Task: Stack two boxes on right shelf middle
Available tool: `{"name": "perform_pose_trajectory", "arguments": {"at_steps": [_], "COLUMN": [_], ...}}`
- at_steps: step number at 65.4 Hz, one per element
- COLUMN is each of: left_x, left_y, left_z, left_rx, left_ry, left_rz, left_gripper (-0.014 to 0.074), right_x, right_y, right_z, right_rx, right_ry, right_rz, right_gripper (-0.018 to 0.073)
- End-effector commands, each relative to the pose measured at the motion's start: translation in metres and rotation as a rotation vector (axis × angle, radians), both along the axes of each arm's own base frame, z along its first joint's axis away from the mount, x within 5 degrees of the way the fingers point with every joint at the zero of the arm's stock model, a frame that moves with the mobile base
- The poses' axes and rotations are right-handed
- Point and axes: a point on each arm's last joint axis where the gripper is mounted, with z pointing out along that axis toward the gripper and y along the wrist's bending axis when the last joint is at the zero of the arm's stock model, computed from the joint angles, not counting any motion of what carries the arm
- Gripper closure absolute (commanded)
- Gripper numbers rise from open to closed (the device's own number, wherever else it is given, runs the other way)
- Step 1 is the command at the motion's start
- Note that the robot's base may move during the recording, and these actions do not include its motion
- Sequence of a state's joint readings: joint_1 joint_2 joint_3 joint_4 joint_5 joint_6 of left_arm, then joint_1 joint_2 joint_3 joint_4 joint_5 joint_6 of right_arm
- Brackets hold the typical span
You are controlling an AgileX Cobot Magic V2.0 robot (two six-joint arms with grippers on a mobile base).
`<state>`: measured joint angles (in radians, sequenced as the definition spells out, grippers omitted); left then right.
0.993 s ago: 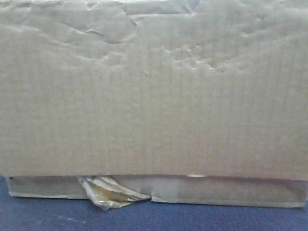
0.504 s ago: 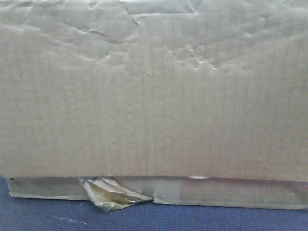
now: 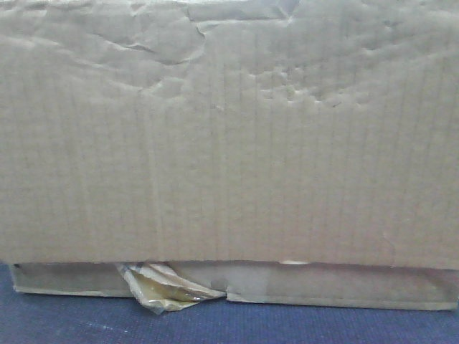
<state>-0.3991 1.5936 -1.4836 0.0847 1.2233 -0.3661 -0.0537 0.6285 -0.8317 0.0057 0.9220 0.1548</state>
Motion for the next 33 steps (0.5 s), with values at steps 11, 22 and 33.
{"name": "perform_pose_trajectory", "arguments": {"at_steps": [11, 22, 33], "left_x": [-0.001, -0.001, -0.001], "left_y": [-0.002, -0.002, -0.002], "left_z": [0.003, 0.003, 0.003], "left_rx": [-0.007, -0.013, -0.015], "left_ry": [-0.008, -0.006, -0.005], "left_rz": [-0.005, -0.005, -0.005], "left_gripper": [0.023, 0.023, 0.023], "right_x": [0.031, 0.072, 0.103], "right_y": [-0.002, -0.004, 0.002], "right_z": [-0.018, -0.033, -0.009], "right_rx": [0.02, 0.058, 0.07], "right_ry": [0.25, 0.483, 0.458], "right_rz": [-0.003, -0.032, -0.031], "right_gripper": [0.0721, 0.072, 0.072]}}
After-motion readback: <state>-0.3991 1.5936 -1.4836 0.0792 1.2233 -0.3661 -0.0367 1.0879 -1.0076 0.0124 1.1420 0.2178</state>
